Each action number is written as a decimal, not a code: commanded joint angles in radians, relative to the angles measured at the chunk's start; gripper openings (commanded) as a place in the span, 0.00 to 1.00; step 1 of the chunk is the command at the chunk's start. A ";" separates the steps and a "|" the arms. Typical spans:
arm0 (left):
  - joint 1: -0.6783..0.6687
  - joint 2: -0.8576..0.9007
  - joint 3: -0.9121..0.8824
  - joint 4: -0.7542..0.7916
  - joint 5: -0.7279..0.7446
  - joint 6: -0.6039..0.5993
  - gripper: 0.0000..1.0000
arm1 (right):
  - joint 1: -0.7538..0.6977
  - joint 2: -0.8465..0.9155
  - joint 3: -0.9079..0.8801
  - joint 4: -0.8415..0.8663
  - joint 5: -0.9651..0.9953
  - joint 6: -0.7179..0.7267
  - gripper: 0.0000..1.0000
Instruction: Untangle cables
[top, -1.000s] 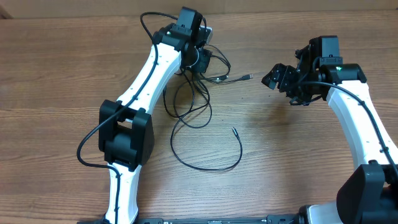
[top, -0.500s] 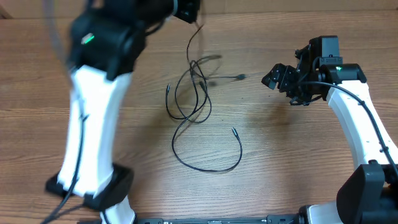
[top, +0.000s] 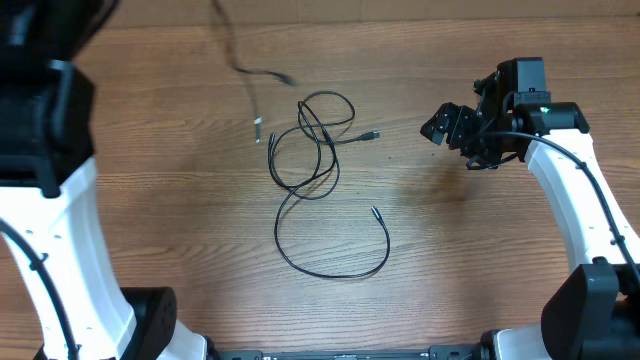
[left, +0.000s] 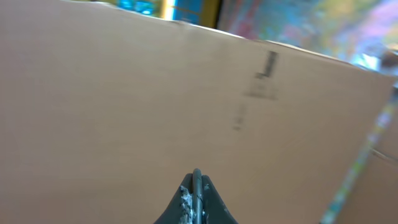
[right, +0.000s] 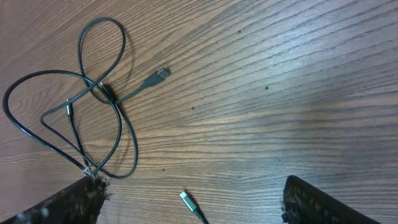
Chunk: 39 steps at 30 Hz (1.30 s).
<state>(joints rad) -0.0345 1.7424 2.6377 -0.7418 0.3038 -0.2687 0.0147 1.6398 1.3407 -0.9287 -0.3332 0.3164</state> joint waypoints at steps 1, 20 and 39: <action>0.127 -0.011 0.002 -0.043 0.000 -0.071 0.04 | 0.003 0.000 -0.005 -0.001 0.004 -0.008 0.89; 0.575 0.270 0.000 -0.479 -0.421 -0.277 0.04 | 0.003 0.000 -0.005 -0.031 0.019 -0.011 0.90; 0.549 0.374 0.039 -0.461 -0.261 -0.252 1.00 | 0.003 0.000 -0.005 -0.017 0.019 -0.011 0.90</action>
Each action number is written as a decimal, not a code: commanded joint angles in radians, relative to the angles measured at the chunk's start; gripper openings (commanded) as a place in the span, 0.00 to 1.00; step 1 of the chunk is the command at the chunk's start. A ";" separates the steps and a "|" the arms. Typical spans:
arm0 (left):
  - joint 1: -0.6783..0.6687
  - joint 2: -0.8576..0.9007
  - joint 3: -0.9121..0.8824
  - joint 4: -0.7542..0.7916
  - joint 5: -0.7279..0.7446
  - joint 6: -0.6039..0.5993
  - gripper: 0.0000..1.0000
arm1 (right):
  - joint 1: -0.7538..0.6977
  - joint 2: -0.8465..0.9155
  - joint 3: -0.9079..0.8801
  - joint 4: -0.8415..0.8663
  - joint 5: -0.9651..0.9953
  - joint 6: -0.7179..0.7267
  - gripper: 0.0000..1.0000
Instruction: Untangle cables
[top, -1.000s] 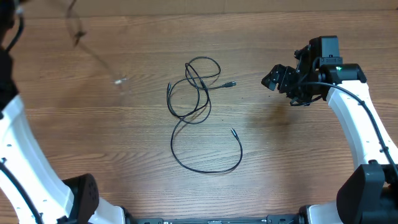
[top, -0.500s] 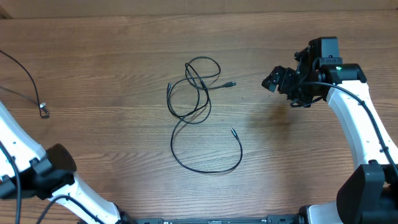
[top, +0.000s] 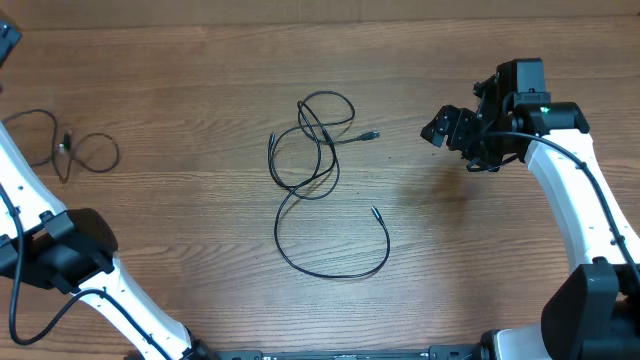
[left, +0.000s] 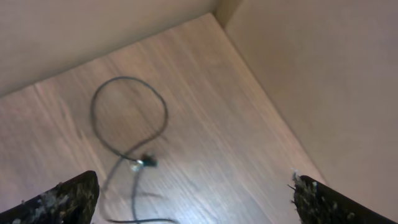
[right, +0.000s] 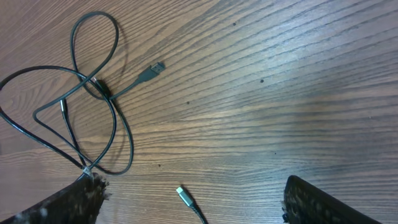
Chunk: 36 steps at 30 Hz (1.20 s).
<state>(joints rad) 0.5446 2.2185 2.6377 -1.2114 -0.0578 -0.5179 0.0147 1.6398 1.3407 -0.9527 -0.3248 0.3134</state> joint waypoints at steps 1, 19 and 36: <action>-0.050 -0.142 0.039 0.003 0.123 -0.001 1.00 | 0.003 0.000 -0.005 0.013 0.010 -0.007 0.89; -0.742 -0.110 -0.002 -0.323 0.096 0.179 0.88 | -0.085 0.000 -0.005 0.069 0.010 -0.006 0.89; -0.953 -0.041 -0.300 -0.375 0.064 0.182 0.76 | -0.085 0.000 -0.005 0.055 0.011 -0.009 0.90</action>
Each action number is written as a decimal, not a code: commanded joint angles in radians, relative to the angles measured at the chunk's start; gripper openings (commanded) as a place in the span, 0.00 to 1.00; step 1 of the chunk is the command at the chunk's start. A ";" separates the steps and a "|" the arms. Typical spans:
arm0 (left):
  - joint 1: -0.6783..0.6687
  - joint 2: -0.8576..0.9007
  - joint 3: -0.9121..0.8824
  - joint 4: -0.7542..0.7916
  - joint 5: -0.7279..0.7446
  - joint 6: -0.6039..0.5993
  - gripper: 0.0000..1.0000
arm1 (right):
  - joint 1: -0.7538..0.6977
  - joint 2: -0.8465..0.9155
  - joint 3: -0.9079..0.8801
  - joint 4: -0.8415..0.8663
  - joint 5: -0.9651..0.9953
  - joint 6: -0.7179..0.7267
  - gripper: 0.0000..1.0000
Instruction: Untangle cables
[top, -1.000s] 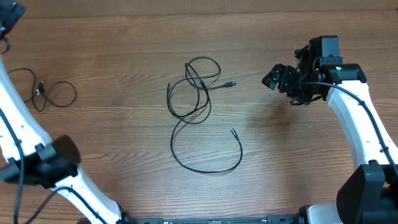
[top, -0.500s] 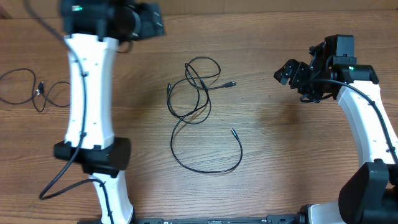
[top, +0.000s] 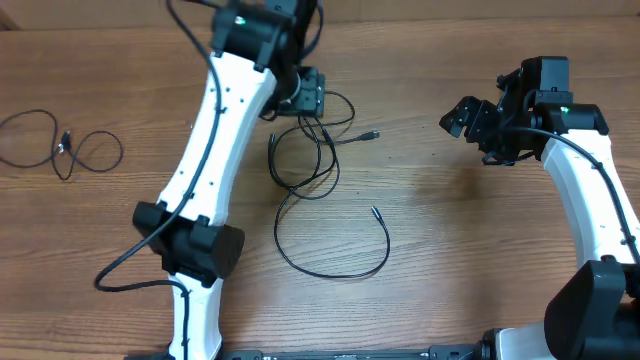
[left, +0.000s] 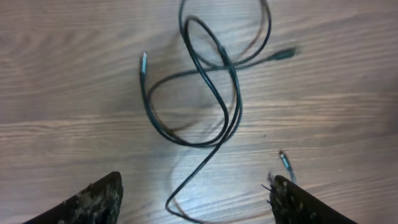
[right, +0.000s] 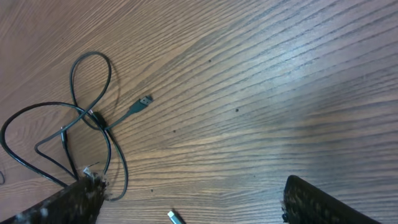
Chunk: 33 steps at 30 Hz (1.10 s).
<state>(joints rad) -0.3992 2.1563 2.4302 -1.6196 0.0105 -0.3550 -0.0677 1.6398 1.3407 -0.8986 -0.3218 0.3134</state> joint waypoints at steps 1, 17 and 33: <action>-0.010 0.021 -0.132 0.067 0.018 0.019 0.76 | -0.003 0.000 -0.005 0.001 0.008 -0.009 0.90; -0.048 0.022 -0.633 0.596 0.135 0.008 0.38 | -0.003 0.000 -0.005 0.010 0.008 -0.008 0.90; -0.020 -0.025 -0.032 0.310 0.122 0.096 0.04 | -0.003 0.000 -0.005 0.014 0.007 -0.034 0.94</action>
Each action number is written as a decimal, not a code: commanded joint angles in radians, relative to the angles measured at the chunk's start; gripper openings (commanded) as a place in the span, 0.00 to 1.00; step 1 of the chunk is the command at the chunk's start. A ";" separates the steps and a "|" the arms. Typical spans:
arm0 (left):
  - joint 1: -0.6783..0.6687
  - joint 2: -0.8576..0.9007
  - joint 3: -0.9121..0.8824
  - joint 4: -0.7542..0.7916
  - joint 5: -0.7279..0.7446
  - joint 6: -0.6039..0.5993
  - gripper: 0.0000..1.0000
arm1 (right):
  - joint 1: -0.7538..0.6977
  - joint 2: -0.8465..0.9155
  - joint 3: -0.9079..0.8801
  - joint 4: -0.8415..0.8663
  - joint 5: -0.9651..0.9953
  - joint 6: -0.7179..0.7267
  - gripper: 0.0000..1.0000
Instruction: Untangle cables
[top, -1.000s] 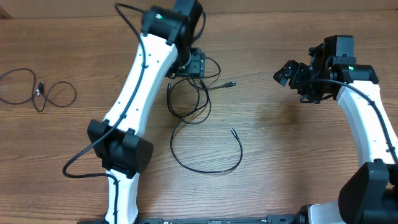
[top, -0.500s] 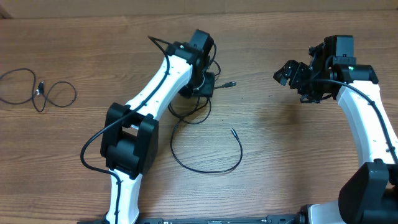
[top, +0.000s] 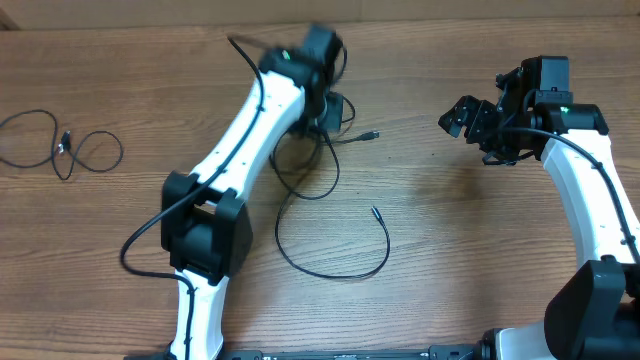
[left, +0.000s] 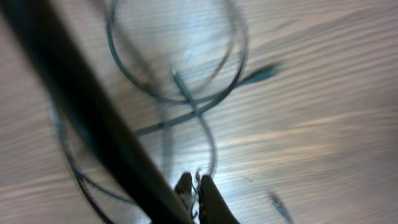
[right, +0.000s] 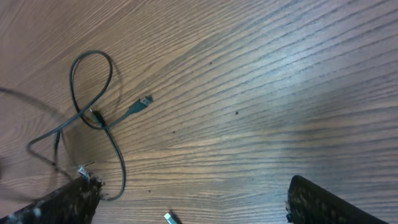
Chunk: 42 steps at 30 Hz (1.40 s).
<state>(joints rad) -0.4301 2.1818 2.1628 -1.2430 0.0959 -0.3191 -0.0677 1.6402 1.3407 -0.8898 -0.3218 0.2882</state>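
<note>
Two dark cables lie tangled mid-table (top: 322, 170); one trails into a big loop (top: 340, 272) towards the front. A short cable (top: 60, 145) lies apart at the far left. My left gripper (top: 328, 106) is down on the top of the tangle. In the blurred left wrist view its fingers (left: 194, 186) are pressed together with a thin cable strand between them, and a thick dark band crosses in front. My right gripper (top: 462, 118) hovers open to the right. The tangle's loop (right: 93, 81) and a plug (right: 144, 99) lie beyond its fingers (right: 311, 199).
The wooden table (top: 480, 250) ends at a cardboard wall along the back. The left arm (top: 240, 150) stretches across the left-middle of the table and hides part of the tangle. A loose plug end (top: 375, 212) lies near the centre.
My left gripper was open above the tangle; now it is lower and shut at the tangle's top. The tangle's left strands have shifted in the right wrist view. The right arm has not moved.
My left gripper was shut and up near the back wall with a cable hanging over the table. Then it stood open at the far left, with that cable lying there. It then hung open over the remaining tangle, and now it is shut on it.
</note>
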 joint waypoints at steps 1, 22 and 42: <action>0.011 -0.055 0.322 -0.108 0.035 0.062 0.04 | -0.003 0.000 -0.005 0.006 0.007 -0.009 0.95; 0.215 -0.145 0.974 0.020 0.326 -0.063 0.04 | 0.012 -0.001 -0.005 -0.002 -0.370 -0.204 1.00; 0.214 -0.144 0.959 0.018 0.430 -0.074 0.04 | 0.315 0.056 -0.005 0.816 -0.544 0.605 1.00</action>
<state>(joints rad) -0.2146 2.0598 3.1203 -1.2167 0.4995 -0.3878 0.2432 1.6577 1.3327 -0.1345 -0.8848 0.5797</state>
